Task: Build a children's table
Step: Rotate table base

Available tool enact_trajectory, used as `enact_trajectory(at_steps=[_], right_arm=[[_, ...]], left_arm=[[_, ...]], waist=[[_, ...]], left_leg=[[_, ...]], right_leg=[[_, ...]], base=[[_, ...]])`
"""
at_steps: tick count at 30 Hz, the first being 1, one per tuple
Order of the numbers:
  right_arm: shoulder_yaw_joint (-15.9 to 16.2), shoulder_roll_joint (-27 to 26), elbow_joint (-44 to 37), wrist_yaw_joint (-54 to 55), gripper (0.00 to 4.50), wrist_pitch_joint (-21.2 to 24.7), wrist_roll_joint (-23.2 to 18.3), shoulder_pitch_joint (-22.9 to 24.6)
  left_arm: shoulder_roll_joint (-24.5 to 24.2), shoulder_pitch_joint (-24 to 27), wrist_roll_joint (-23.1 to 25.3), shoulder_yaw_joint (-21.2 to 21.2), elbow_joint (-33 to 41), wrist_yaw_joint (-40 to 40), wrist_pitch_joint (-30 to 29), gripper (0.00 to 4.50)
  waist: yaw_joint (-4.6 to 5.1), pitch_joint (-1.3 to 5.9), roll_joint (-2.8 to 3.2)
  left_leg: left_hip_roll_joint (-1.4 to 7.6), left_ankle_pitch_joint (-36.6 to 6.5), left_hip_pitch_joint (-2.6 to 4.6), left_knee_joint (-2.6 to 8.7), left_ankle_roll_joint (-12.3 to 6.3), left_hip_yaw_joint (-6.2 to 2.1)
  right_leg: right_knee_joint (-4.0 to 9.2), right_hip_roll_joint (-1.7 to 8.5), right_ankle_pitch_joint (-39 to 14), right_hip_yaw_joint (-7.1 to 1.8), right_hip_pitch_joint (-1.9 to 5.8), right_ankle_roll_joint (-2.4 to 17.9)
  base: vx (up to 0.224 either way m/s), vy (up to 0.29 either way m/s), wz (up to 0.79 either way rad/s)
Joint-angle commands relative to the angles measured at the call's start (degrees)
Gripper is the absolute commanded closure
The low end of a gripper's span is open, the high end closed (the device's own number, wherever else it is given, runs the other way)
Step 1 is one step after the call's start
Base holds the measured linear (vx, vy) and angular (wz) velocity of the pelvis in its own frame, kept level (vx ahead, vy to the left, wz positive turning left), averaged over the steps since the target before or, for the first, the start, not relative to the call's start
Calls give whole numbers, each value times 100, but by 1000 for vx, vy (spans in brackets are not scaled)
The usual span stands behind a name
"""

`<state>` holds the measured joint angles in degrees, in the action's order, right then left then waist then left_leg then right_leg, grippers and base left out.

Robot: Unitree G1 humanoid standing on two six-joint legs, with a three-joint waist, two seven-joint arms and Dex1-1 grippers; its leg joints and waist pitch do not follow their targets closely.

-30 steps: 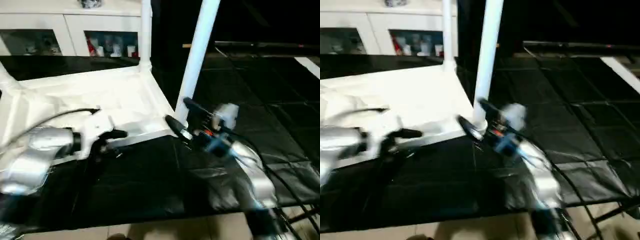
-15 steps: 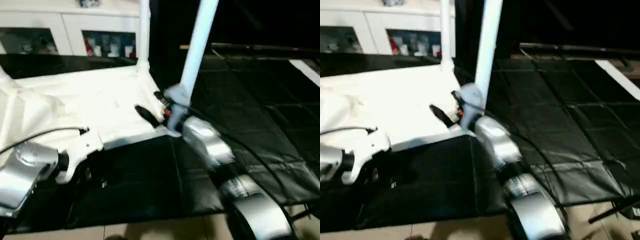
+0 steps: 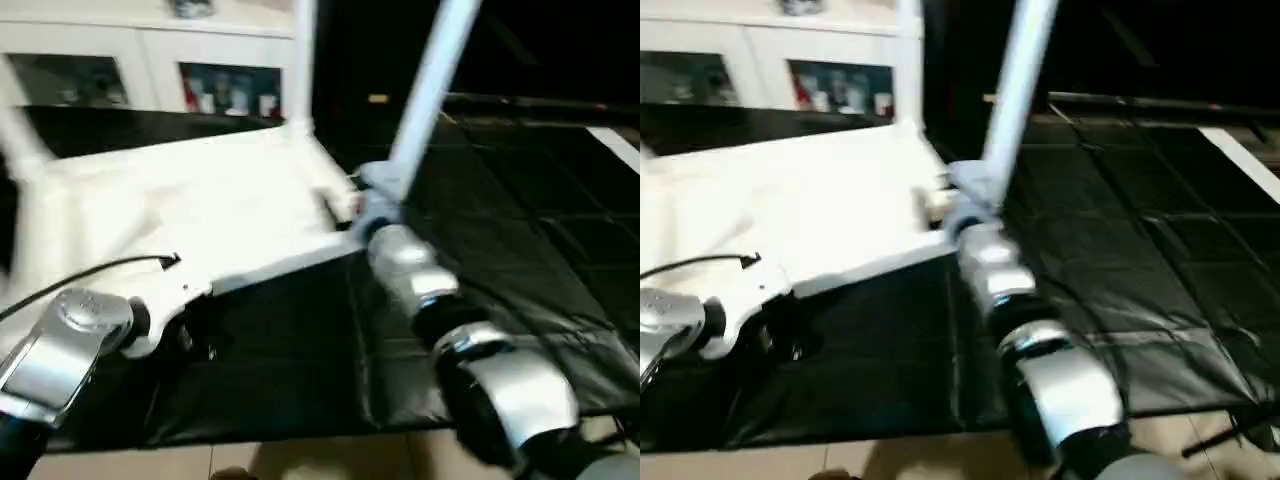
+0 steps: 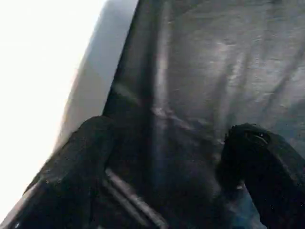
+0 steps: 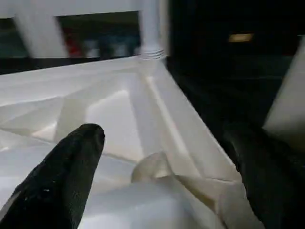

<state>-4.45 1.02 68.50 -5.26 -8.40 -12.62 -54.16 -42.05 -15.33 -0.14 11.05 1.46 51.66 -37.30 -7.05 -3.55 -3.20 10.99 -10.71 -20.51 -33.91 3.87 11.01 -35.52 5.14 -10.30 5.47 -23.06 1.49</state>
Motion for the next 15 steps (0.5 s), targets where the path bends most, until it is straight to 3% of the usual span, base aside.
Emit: enact_trajectory(at_steps=[1,6,9,11,12,13,15], right_arm=[[-323,376,135,269,0,-136,-60,-58],[-522,823,346,267,0,-248,-77,-95],[-559,991,406,253,0,-319,-38,-70],[-464,1096,369,43,0,-514,82,7],[-435,1083,226,-536,0,-877,66,133],[-484,1047,167,-769,0,-992,-11,174],[-548,987,30,-1242,0,-1049,-142,268]], left_arm=[[78,-186,197,-59,-174,-290,102,10],[432,-424,262,-31,-587,-663,480,10],[519,-412,225,-29,-634,-757,592,10],[622,-265,2,-215,-428,-737,639,10],[742,-45,-337,-503,-117,-649,727,10],[773,26,-440,-591,-21,-616,758,10],[822,263,-729,-842,231,-541,688,10]], waist=[[50,394,181],[-1,420,168],[-23,444,130],[-21,453,108],[-22,456,105],[-8,444,96],[27,434,91]], left_leg=[[222,-1611,146,445,426,-94],[210,-1321,98,420,368,-91],[208,-1103,58,395,300,-90],[203,-905,16,372,222,-85],[205,-879,14,366,196,-83],[225,-902,-37,364,146,-91],[227,-959,-27,359,20,-87]], right_leg=[[362,349,-1214,-368,186,907],[313,335,-894,-354,224,939],[275,342,-644,-346,256,973],[246,347,-443,-339,277,1038],[240,346,-408,-335,275,1058],[242,386,-386,-339,305,1114],[248,371,-408,-339,292,1179]], base=[[0,0,0],[0,0,0],[0,0,0],[0,0,0],[0,0,0],[0,0,0],[0,0,0]])
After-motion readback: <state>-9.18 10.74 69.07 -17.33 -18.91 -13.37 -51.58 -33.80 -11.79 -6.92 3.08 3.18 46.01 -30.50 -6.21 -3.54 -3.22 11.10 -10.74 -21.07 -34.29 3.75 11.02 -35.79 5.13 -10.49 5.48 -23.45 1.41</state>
